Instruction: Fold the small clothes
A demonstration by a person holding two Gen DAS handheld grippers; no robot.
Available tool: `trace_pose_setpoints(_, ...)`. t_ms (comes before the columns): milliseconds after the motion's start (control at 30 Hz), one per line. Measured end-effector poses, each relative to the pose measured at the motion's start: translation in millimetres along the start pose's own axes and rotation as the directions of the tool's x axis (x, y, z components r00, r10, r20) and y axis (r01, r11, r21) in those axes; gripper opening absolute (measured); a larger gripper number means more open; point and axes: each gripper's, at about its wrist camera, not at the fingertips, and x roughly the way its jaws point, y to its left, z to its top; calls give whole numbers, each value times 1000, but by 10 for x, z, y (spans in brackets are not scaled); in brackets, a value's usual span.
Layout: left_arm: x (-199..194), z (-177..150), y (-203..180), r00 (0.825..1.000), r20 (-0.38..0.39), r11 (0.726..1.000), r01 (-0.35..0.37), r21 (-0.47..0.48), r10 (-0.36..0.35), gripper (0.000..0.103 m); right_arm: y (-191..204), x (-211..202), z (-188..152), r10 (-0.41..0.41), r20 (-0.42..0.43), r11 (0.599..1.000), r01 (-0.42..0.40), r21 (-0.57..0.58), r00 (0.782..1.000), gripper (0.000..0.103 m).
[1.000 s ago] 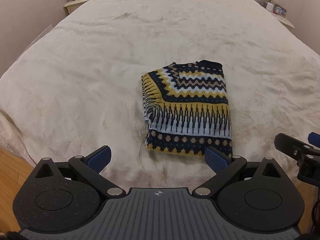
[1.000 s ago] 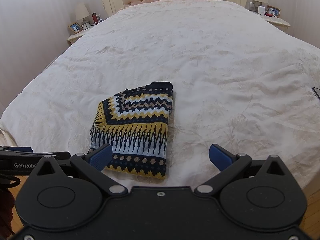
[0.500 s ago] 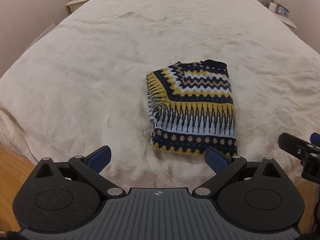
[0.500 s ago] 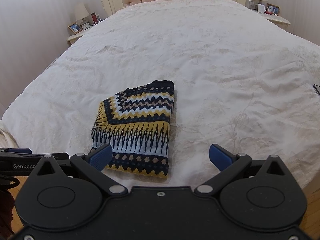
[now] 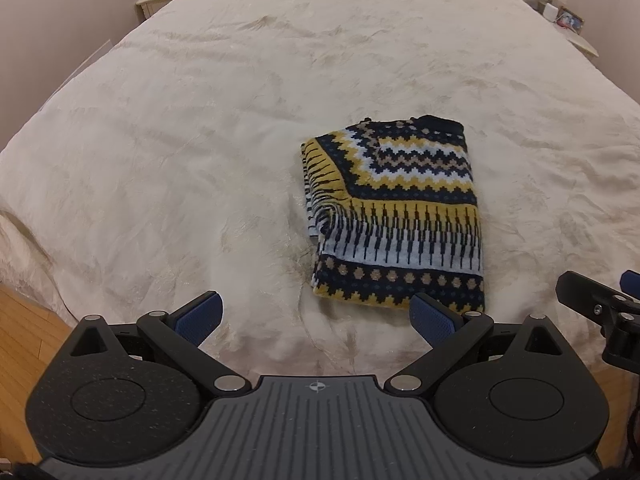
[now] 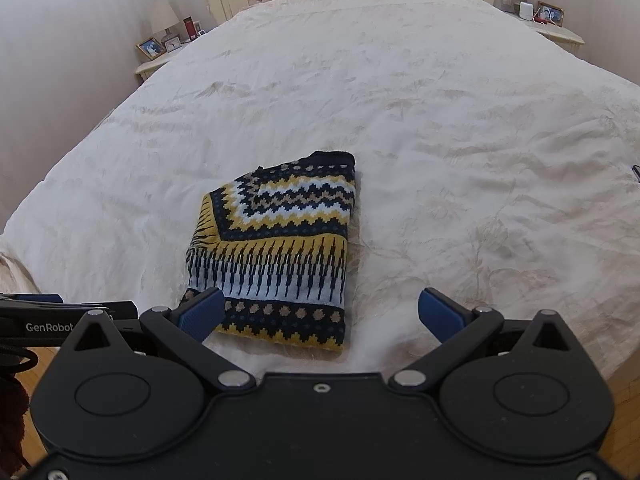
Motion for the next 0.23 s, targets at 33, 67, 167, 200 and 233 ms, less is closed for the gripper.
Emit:
trace_pose_setpoints(33, 5, 5, 1, 1000, 0, 1000, -1, 1, 1, 101, 2, 8, 4, 1, -2, 1000, -1, 0, 1000, 102)
trace_pose_setpoints(67, 13, 13, 4, 1000, -1, 1000, 0, 1, 0, 101, 8, 17, 6, 1, -4, 1000, -1, 0, 1000, 102)
trace_pose_setpoints(167, 30, 36, 8, 1000, -2, 1000, -1, 2, 1, 101, 22, 53, 15, -1, -10, 1000, 1, 4, 1000, 102)
trace_pose_setpoints(200, 36, 46, 8, 1000, -3, 1000, 0, 4, 0, 101, 27, 64, 18, -1, -12, 1000, 1, 6, 1000, 102)
trace_pose_setpoints(233, 45, 56, 9, 1000, -5, 1000, 0, 3, 0, 101, 35, 78, 24, -1, -15, 1000, 2, 7, 1000, 102)
